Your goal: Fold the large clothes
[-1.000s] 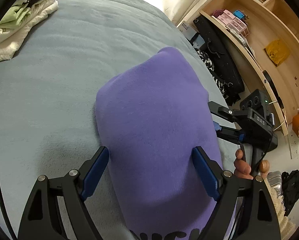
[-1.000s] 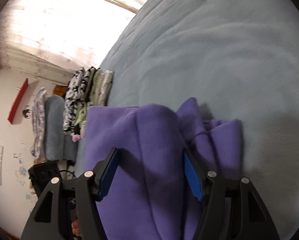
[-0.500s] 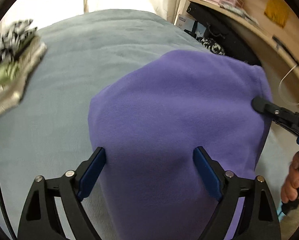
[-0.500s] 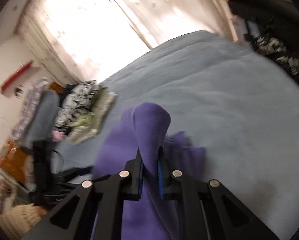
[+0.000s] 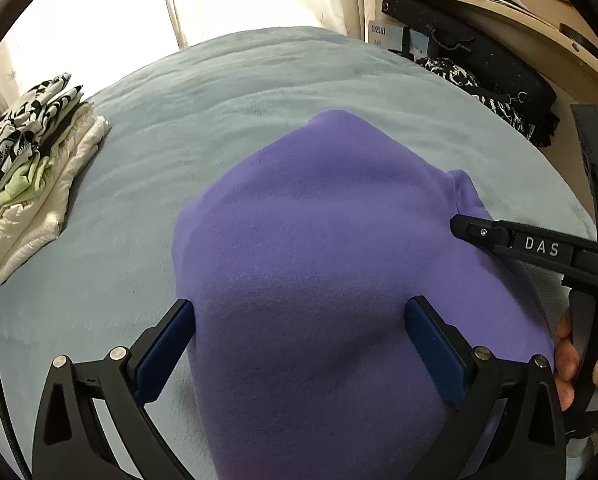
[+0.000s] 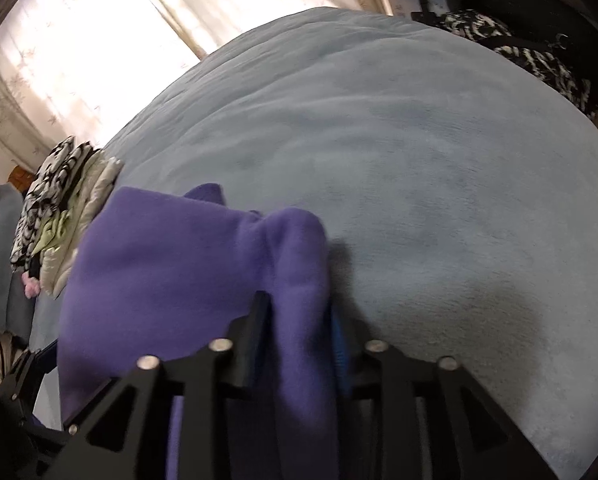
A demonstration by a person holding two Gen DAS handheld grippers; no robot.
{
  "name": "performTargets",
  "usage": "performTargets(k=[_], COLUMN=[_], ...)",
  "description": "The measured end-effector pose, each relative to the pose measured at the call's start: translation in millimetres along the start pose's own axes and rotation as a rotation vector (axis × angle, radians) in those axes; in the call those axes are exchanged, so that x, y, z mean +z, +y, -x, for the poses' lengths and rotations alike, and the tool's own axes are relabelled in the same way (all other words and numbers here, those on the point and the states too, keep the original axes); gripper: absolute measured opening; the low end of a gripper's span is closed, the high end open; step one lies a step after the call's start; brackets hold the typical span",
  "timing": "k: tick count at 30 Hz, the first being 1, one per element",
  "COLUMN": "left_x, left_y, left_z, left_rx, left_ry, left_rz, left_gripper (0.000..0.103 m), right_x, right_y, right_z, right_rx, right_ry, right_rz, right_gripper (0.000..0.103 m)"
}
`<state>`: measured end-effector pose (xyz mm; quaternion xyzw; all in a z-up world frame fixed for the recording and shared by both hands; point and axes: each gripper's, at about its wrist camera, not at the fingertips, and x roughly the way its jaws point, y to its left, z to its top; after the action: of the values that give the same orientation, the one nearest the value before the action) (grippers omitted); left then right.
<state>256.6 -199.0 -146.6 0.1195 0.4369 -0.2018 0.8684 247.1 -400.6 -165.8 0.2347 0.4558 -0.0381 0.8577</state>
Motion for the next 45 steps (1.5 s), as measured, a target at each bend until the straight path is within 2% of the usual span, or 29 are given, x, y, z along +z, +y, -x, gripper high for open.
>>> performTargets(k=[1,3,10,14,17,23,26,27,29,31,35,36,41,45], left_x=[-1.2,-2.1,-2.8,-0.8,0.7,-7.8,-22.0,-28.7,-41.7,-52.4,-72.5,-76.0,-89.9,-91.5], left_y=[0.6,2.9,11.8,18.1,17.6,9.0,3.0,1.9,1.9,3.4,8.6,8.1,6.5,13.2], left_z=[0.2,0.8,7.8,11.0,19.2,60.2,81.6,88.4,97.8,103.8,108.4,107.3,104.8,99.7], left_rx=[-0.001,-0.006,-0.034,-0.047,-0.026,0.030,0.060,0.063,0.041,0.025,0.012,0.004,-0.006,-0.040], left_ry=[-0.005,-0.010,-0.010,0.021,0.023,-0.026,-0.064,-0.072,-0.076,-0.081,-0.098,-0.095,-0.107,-0.098], left_rz=[0.001,0.006,0.058,0.103,0.099,0.071,0.038,0.035,0.046,0.076,0.117,0.116,0.120,0.146], left_gripper=[0.102,0.102,0.102,0.102,0.102,0.102,0.097,0.094,0.078,0.073,0.072,0.072,0.072,0.072], right_x=[-0.4,-1.6,-2.4,-8.1,-14.5,-31.2,-42.8,-47.1,-56.8,-70.9,-94.4,-99.1,-124.2,-131.9], right_y=[-6.1,-12.9,1.8,12.3,20.4,39.4,47.9,50.2,54.3,55.5,38.0,33.2,34.0,33.2], right_z=[-1.3,1.1,25.2,48.5,73.5,109.5,119.0,120.8,123.0,119.8,97.3,93.8,96.4,93.9], right_rx=[0.017,0.045,-0.005,0.001,0.001,0.024,0.058,0.070,0.085,0.084,-0.004,-0.010,-0.050,-0.058], right_ry=[0.005,0.012,-0.002,-0.019,-0.062,-0.104,-0.102,-0.095,-0.079,-0.047,0.032,0.040,0.021,-0.011], right_rz=[-0.032,-0.068,-0.048,-0.028,0.032,0.113,0.142,0.152,0.171,0.192,0.179,0.174,0.215,0.213], right_gripper=[0.047,0.050,0.053,0.053,0.053,0.052,0.044,0.041,0.038,0.038,0.038,0.034,0.033,0.033])
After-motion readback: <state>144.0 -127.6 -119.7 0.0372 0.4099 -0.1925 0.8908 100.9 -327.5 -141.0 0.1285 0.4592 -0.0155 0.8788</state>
